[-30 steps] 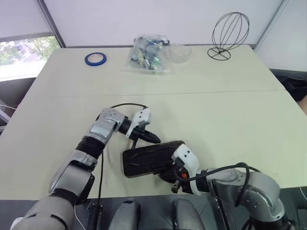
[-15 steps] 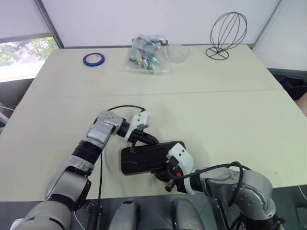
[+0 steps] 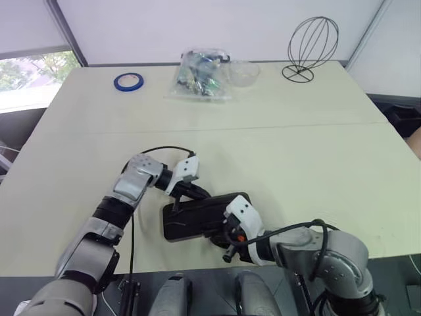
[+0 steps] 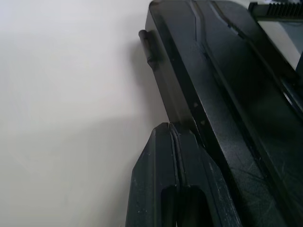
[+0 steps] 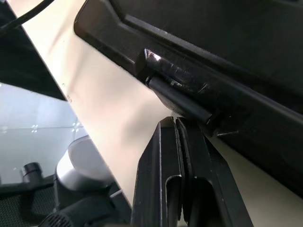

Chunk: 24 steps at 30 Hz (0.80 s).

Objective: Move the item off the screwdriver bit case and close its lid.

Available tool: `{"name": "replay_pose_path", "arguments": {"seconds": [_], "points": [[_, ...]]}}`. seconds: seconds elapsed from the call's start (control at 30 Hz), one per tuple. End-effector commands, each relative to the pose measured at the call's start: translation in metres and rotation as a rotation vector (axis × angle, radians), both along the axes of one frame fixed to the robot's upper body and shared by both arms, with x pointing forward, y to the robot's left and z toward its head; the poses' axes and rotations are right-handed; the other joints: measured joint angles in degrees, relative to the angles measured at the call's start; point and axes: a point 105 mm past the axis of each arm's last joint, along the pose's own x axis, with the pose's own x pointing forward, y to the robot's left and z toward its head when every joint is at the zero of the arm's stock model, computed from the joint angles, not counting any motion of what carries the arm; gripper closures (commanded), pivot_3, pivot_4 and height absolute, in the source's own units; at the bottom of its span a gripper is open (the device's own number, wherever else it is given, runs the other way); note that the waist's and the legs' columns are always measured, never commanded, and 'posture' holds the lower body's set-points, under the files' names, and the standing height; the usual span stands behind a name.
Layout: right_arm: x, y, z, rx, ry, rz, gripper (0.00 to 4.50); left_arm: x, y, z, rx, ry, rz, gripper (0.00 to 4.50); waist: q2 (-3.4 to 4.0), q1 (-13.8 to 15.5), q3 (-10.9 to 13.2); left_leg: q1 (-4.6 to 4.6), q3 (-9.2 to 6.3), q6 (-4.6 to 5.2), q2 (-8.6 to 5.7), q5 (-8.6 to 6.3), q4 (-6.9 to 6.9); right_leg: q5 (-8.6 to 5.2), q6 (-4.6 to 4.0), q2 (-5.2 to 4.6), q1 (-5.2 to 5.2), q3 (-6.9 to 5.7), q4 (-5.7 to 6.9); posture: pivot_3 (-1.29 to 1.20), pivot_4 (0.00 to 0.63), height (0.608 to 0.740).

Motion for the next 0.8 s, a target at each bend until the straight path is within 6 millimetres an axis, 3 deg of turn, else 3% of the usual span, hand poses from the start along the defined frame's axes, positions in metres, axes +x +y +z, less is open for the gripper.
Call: {"name": "replay_pose_path", "arguments": {"seconds": [0.03, 0.4, 0.53, 0.63, 0.8], "points": [[0.034, -0.012, 0.030, 0.014, -0.229, -0.139, 4.45, -0.021, -0.011, -0.015, 0.015, 0.058, -0.110, 4.50, 0.00, 0.00, 0.00, 0.00, 0.00, 0.00, 0.00, 0.00, 0.00, 0.00, 0.00, 0.00, 0.00, 0.00, 0.00, 0.00, 0.150, 0.740], [0.021, -0.016, 0.023, 0.020, -0.150, -0.093, 4.45, -0.002, -0.008, -0.005, 0.000, 0.014, -0.052, 4.50, 0.00, 0.11, 0.00, 0.00, 0.00, 0.00, 0.00, 0.00, 0.01, 0.00, 0.00, 0.00, 0.01, 0.00, 0.00, 0.00, 0.150, 0.740], [0.012, -0.025, 0.026, 0.007, -0.126, -0.040, 4.45, 0.008, -0.005, 0.007, -0.040, -0.006, -0.003, 4.50, 0.00, 0.29, 0.00, 0.00, -0.01, 0.00, -0.02, 0.00, 0.02, 0.00, 0.00, -0.01, 0.03, 0.00, -0.01, 0.00, 0.150, 0.740], [-0.002, -0.039, 0.032, -0.014, -0.109, 0.044, 4.45, 0.021, 0.006, 0.030, -0.112, -0.029, 0.090, 4.50, -0.01, 0.31, 0.00, -0.01, -0.01, 0.01, -0.02, 0.00, 0.01, 0.00, 0.00, -0.01, 0.03, 0.00, -0.02, 0.00, 0.150, 0.740], [-0.017, -0.051, 0.045, -0.035, -0.116, 0.154, 4.45, 0.023, 0.022, 0.042, -0.140, -0.049, 0.151, 4.50, 0.00, 0.05, 0.00, 0.01, -0.02, 0.04, 0.04, -0.02, -0.02, 0.00, 0.00, 0.03, 0.00, -0.02, 0.00, 0.00, 0.150, 0.740]]}}
